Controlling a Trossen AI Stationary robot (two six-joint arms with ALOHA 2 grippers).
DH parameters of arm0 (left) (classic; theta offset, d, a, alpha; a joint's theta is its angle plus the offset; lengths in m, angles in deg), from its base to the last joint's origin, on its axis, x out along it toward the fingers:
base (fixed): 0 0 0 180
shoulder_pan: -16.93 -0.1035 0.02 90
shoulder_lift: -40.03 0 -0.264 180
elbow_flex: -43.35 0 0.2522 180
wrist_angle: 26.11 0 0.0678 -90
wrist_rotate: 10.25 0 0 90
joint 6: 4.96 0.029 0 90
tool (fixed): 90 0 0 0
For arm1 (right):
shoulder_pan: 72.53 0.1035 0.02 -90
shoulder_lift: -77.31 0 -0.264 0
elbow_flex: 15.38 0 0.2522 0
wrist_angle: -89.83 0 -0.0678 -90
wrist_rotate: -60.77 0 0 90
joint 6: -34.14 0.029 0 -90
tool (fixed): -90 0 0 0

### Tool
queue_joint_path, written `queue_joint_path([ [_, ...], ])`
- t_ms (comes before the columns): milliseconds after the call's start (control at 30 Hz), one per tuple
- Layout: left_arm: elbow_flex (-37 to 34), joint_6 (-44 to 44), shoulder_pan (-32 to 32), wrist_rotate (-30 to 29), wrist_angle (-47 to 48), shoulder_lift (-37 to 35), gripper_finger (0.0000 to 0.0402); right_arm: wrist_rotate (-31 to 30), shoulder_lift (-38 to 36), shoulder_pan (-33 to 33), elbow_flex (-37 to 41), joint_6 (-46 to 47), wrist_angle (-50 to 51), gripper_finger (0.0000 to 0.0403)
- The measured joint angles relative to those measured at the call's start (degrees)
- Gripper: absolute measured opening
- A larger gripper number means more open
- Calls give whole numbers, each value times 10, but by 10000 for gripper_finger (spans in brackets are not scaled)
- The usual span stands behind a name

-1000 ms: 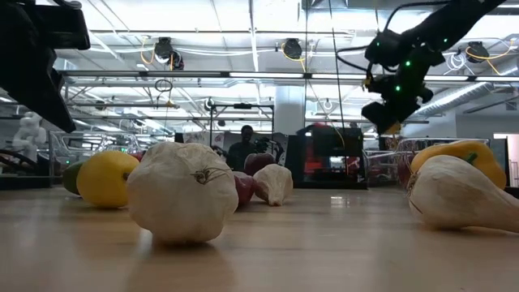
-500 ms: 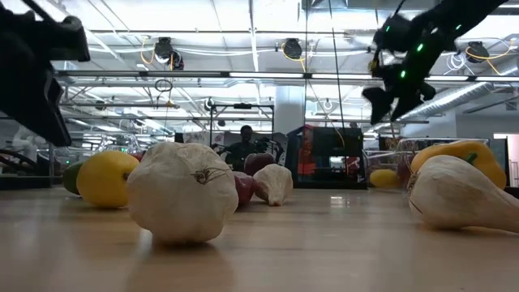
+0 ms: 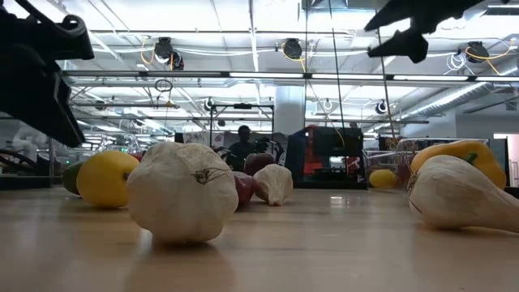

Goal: Sort produce into baskets
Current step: Put the lime into the right transparent bin

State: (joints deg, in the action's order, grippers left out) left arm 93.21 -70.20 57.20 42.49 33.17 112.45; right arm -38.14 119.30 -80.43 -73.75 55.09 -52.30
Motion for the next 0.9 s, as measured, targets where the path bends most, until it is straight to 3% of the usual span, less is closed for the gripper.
queue_joint_path([
  [267, -42, -1, -1, -6, -37, 43, 348, -13, 28, 128, 0, 6, -73, 319],
  [567, -88, 44, -1, -27, -106, 56, 346, -19, 55, 159, 0, -21, -168, 319],
  [900, -126, 118, -1, -59, -200, 56, 258, -65, 122, 159, 0, -58, -215, 319],
])
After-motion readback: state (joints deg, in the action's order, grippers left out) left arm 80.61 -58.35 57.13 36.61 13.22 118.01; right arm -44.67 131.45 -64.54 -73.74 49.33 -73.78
